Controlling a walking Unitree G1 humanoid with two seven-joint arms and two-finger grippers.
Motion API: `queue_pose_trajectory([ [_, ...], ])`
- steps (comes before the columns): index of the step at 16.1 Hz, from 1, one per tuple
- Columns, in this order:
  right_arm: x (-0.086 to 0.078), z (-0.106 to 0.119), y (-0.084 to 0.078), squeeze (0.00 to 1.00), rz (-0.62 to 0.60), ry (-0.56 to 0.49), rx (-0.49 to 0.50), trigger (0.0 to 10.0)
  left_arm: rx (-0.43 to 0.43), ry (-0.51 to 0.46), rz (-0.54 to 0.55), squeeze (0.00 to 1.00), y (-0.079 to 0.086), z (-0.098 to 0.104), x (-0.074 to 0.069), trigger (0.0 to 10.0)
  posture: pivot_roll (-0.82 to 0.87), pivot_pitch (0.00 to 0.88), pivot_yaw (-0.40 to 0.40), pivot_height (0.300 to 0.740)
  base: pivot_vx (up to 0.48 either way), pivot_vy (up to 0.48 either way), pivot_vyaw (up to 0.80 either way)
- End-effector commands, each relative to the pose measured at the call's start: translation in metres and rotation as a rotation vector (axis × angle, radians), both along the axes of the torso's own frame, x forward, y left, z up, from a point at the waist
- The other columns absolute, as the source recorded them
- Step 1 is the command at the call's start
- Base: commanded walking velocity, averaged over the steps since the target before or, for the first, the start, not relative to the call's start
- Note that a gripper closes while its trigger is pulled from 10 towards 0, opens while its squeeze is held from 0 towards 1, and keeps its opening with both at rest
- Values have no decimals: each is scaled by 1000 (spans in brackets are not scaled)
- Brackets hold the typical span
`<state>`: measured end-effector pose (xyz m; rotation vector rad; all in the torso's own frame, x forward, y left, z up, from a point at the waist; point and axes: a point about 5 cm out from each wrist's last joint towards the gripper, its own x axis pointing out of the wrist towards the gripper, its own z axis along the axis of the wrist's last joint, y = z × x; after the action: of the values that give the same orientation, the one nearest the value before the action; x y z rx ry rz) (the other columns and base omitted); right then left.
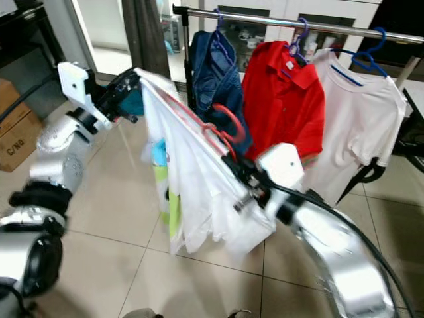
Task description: Hang hanger
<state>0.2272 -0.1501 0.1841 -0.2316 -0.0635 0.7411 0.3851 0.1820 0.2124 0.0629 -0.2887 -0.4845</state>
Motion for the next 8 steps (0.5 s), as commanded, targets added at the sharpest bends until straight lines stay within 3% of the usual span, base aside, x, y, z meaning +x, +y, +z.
queue_pose_trajectory([
  [1, -5, -2, -13, 0, 2, 38, 21, 0, -7, -54, 153, 0, 27, 23, 4, 0, -18, 0, 56, 740, 0, 0, 0],
  [3, -15, -1, -18, 0, 63, 63, 116, 0, 64, 0, 211, 0, 34, 21, 10, 0, -17, 0, 56, 740, 0, 0, 0],
  [5, -17, -1, -21, 0, 74, 67, 151, 0, 38, 20, 241, 0, 37, 19, 11, 0, -18, 0, 56, 740, 0, 0, 0],
  [6, -14, -1, -23, 0, 30, 63, 168, 0, 22, 34, 227, 0, 34, 16, 12, 0, -19, 0, 58, 740, 0, 0, 0],
  [8, -1, 0, -25, 0, -103, 64, 230, 0, 4, 52, 107, 0, 13, 5, 10, 0, -18, 0, 60, 740, 0, 0, 0],
])
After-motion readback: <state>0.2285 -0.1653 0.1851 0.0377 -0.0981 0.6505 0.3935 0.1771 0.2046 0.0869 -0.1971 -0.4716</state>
